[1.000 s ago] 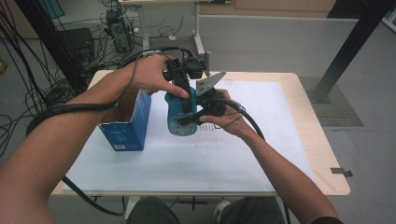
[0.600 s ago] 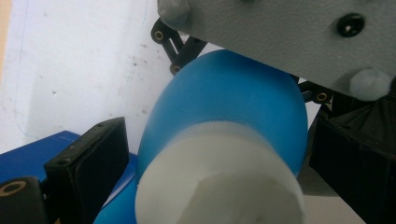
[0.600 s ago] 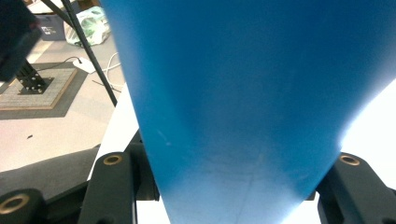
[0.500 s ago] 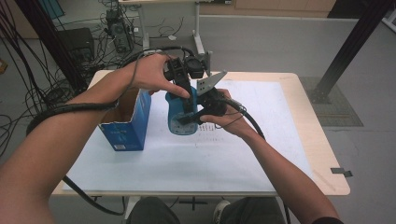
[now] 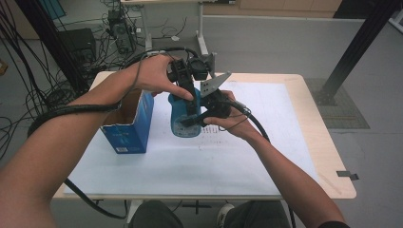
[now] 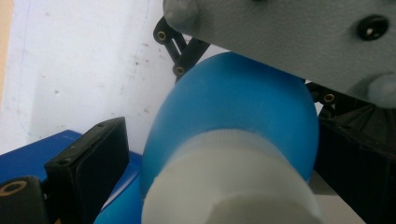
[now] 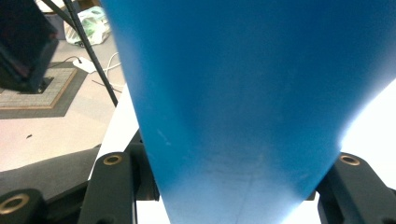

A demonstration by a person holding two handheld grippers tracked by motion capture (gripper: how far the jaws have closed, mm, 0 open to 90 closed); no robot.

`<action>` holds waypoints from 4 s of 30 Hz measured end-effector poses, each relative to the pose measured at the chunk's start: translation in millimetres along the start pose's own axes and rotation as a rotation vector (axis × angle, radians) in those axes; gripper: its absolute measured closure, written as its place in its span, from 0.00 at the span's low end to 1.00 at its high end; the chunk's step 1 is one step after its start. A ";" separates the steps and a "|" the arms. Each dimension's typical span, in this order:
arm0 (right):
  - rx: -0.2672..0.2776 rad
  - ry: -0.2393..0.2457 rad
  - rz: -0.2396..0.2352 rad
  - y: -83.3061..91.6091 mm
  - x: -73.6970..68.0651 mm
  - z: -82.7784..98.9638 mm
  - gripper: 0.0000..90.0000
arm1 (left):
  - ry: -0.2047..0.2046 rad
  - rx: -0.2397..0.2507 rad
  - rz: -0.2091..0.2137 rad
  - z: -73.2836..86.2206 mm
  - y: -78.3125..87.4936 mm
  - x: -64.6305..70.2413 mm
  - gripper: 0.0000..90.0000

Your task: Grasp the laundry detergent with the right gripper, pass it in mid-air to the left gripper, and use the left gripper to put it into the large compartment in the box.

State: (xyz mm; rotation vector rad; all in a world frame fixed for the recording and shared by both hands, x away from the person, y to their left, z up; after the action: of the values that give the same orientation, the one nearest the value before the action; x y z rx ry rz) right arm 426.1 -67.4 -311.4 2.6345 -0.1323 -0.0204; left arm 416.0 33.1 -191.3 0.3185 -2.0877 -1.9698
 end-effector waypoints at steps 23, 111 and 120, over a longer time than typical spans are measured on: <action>0.004 0.010 0.002 2.9 -0.8 -0.3 0.48 | -0.010 -0.004 -0.001 -1.8 -0.5 -1.1 0.06; -0.007 0.051 -0.008 -0.6 -4.3 -0.2 0.47 | -0.049 -0.031 0.029 -0.4 -3.5 3.0 0.38; -0.011 0.055 -0.017 -3.7 -3.8 2.0 0.47 | -0.054 -0.045 0.035 0.4 -7.6 2.5 0.38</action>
State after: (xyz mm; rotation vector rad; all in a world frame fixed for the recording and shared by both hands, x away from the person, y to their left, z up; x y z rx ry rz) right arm 422.6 -64.8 -315.0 2.6229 -0.0901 0.0455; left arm 413.5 32.3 -198.8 0.2211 -2.0633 -2.0238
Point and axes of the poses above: each handheld gripper's, and its own axes: y roughly backward along the jaws, z roughly out of its underside, x roughly to its right, the point moved 1 cm from there along -y, roughly forward along the jaws, and after that the axes turned 6 degrees about z, right-handed, at the moved point
